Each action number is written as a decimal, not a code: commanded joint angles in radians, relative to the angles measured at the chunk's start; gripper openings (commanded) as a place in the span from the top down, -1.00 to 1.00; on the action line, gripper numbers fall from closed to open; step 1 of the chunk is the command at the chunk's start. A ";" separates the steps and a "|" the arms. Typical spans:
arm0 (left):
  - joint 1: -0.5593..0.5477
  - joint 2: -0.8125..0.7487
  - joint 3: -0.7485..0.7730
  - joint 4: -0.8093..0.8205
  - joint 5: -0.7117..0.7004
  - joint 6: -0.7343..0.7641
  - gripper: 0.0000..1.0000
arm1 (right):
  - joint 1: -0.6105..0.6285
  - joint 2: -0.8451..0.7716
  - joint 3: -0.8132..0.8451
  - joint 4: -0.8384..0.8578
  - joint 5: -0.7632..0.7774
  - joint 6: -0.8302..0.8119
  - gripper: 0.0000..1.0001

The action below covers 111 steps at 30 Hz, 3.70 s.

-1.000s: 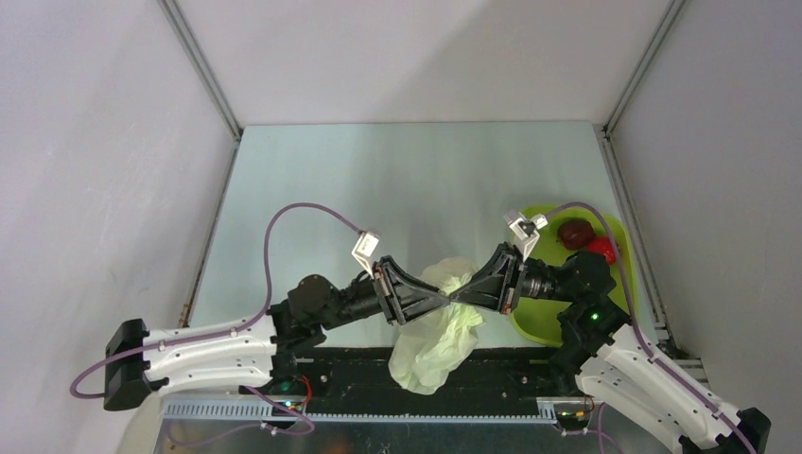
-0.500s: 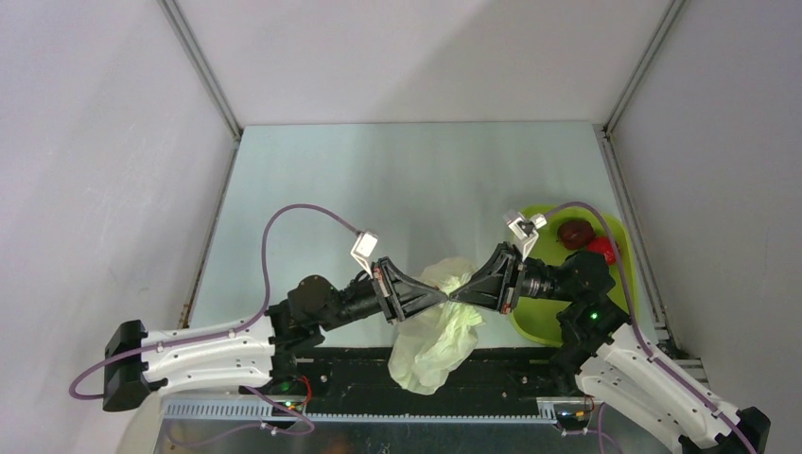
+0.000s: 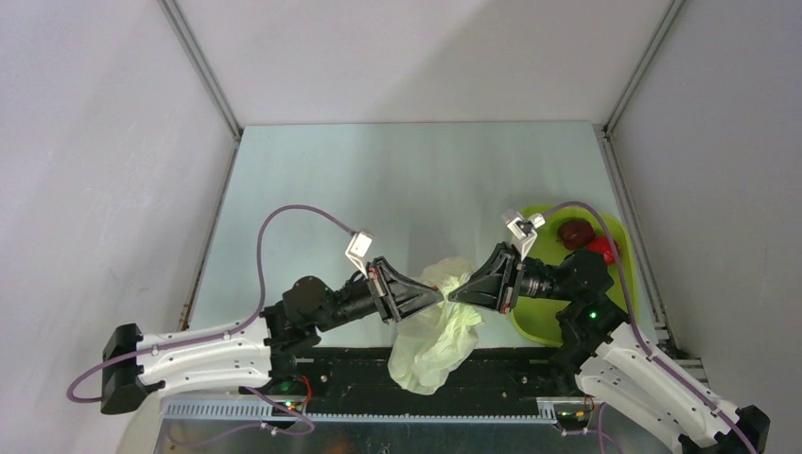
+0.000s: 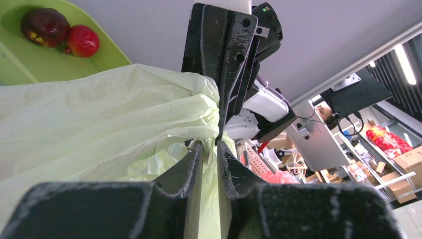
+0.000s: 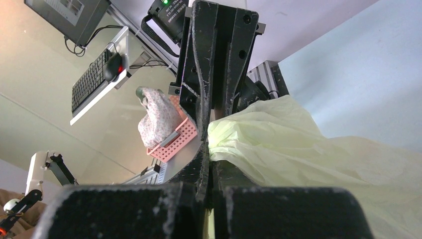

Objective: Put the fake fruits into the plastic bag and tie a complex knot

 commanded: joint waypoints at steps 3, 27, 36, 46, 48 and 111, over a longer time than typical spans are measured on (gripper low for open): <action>0.006 -0.007 -0.005 0.027 0.002 0.004 0.61 | 0.001 0.005 0.003 0.045 -0.019 0.009 1.00; 0.006 0.000 -0.001 -0.019 -0.012 0.025 1.00 | -0.065 -0.130 0.014 -0.226 -0.038 0.011 -0.44; 0.006 -0.003 0.008 -0.051 -0.022 0.023 1.00 | -0.084 -0.265 0.015 -0.350 -0.034 0.016 -0.48; 0.006 -0.014 0.014 -0.064 -0.022 0.026 1.00 | -0.082 -0.398 0.055 -0.584 0.077 0.016 -0.38; 0.006 -0.012 0.016 -0.064 -0.022 0.026 1.00 | -0.080 -0.408 0.057 -0.585 0.089 0.031 -0.28; 0.011 -0.266 0.104 -0.585 -0.459 0.262 1.00 | 0.324 -0.287 0.095 -0.900 0.746 -0.136 1.00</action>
